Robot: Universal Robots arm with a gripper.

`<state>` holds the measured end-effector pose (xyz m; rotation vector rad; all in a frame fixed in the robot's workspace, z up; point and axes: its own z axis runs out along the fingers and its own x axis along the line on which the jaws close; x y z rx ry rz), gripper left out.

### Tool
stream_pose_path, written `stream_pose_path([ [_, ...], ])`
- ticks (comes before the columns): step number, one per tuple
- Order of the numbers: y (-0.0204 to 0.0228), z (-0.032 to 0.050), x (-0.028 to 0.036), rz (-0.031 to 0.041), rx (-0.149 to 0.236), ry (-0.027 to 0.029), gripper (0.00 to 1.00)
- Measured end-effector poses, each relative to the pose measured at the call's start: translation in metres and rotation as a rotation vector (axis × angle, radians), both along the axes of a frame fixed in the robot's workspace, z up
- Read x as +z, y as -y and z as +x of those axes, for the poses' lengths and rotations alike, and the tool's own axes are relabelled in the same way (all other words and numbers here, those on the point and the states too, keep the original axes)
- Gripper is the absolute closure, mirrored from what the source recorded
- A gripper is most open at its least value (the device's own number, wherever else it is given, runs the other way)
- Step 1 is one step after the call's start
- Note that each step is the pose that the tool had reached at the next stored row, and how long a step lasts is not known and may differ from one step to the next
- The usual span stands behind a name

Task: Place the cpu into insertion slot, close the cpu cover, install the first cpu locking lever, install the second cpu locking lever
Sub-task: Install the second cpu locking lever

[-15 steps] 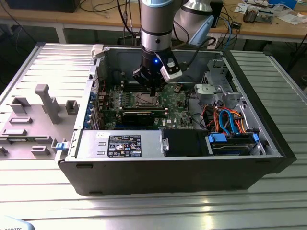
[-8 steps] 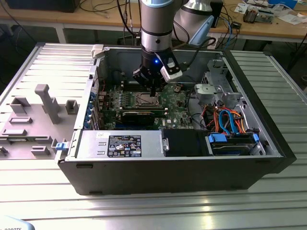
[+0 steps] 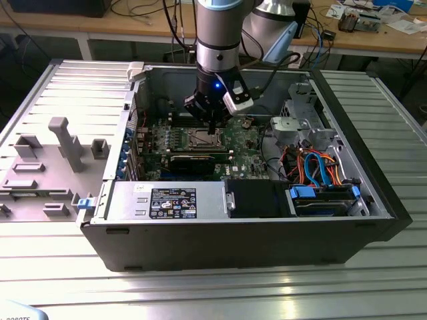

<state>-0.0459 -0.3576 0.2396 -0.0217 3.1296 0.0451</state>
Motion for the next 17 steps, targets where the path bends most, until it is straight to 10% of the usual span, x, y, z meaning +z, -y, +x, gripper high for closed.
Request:
stream_pose_path([
  [4, 0.0001, 0.0, -0.0005, 0.0003, 0.0, -0.0015, 0.89],
  [8, 0.0106, 0.0001, -0.0005, 0.001, 0.0, -0.0034, 0.89],
  [17, 0.0209, -0.0021, -0.0009, 0.0015, 0.0, -0.0263, 0.89],
])
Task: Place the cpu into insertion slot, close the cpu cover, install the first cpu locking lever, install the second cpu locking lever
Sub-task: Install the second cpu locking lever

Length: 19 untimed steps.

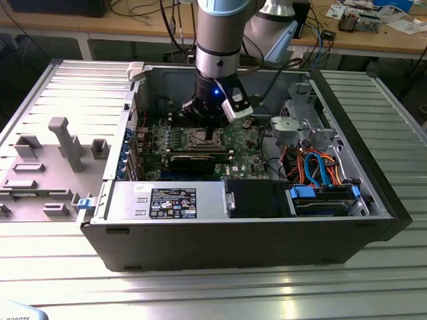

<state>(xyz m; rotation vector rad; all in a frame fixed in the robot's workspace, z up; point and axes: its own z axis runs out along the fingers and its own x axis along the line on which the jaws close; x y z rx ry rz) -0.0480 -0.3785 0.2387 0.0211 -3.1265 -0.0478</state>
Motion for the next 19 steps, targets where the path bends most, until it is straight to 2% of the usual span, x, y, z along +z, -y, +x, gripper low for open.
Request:
stream_pose_path([
  [2, 0.0041, -0.0003, -0.0001, -0.0001, 0.001, -0.0014, 0.89],
  [6, 0.0066, -0.0027, -0.0003, 0.0, 0.002, -0.0022, 0.89],
  [8, 0.0077, -0.0131, -0.0004, 0.0, 0.004, -0.0023, 0.89],
  [10, 0.0085, -0.0297, -0.0006, 0.0005, 0.004, -0.0023, 0.89],
  [11, 0.009, -0.0322, -0.0009, 0.0014, 0.004, -0.0025, 0.89],
  [14, 0.0131, -0.0329, -0.0021, 0.0067, 0.005, -0.005, 0.89],
  [16, 0.0136, -0.0335, -0.0036, 0.0113, 0.005, -0.0072, 0.89],
  [19, 0.0139, -0.0343, -0.0082, 0.0228, 0.005, -0.0104, 0.89],
])
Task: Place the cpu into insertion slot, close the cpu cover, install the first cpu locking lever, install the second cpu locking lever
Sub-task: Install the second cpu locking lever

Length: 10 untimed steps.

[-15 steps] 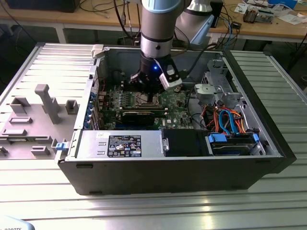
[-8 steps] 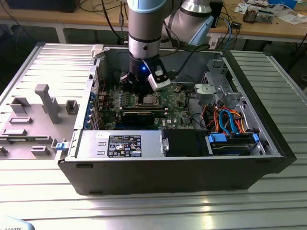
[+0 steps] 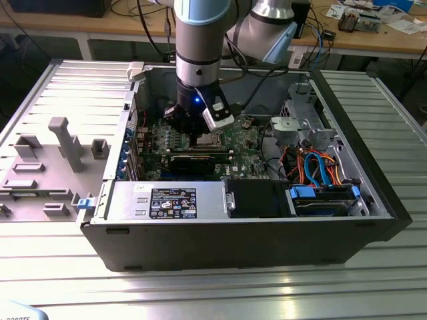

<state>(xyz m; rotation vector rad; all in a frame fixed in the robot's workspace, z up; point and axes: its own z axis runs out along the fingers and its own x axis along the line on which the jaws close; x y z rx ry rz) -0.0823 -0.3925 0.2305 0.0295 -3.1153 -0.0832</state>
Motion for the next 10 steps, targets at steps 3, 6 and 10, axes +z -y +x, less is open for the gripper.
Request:
stream_pose_path([
  [3, 0.0042, -0.0011, -0.0029, 0.0129, 0.0, -0.0023, 0.89],
  [6, 0.007, -0.0021, -0.0041, 0.0538, 0.0, -0.0023, 0.89],
  [10, 0.0096, -0.0029, -0.0072, 0.1015, 0.0, -0.002, 0.89],
])
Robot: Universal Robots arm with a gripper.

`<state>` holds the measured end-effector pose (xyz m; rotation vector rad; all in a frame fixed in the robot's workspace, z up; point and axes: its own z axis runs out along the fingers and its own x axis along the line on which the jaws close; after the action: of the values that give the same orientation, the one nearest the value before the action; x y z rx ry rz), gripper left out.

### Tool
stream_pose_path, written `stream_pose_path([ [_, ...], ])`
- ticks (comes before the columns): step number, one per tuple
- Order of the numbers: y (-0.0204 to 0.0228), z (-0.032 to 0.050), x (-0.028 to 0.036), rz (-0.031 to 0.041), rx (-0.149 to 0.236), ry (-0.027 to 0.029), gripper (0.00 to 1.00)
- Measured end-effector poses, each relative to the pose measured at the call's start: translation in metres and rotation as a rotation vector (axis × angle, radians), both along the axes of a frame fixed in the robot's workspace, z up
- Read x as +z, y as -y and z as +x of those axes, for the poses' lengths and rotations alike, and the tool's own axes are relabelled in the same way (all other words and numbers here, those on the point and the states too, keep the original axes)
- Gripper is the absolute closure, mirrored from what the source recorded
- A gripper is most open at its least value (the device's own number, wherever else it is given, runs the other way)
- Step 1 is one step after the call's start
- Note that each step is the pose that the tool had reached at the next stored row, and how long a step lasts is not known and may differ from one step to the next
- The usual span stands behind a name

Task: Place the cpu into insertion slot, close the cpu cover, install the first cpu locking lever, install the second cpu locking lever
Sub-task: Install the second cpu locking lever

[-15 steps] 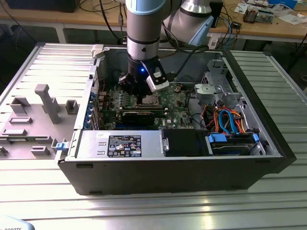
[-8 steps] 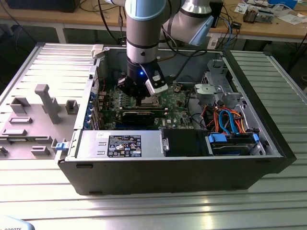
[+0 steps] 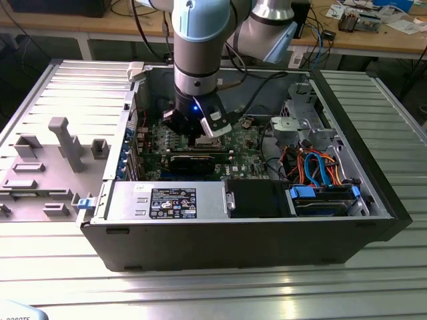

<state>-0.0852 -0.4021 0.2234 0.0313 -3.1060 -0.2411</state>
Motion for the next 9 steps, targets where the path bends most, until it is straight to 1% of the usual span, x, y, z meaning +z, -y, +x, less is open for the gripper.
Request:
stream_pose_path([
  [1, 0.0, -0.0004, -0.0002, 0.0008, 0.0, -0.0001, 0.89],
  [5, 0.0024, -0.0008, -0.0005, 0.0013, 0.0, -0.0011, 0.89],
  [9, 0.008, -0.0008, -0.001, 0.0029, 0.0, -0.0015, 0.89],
])
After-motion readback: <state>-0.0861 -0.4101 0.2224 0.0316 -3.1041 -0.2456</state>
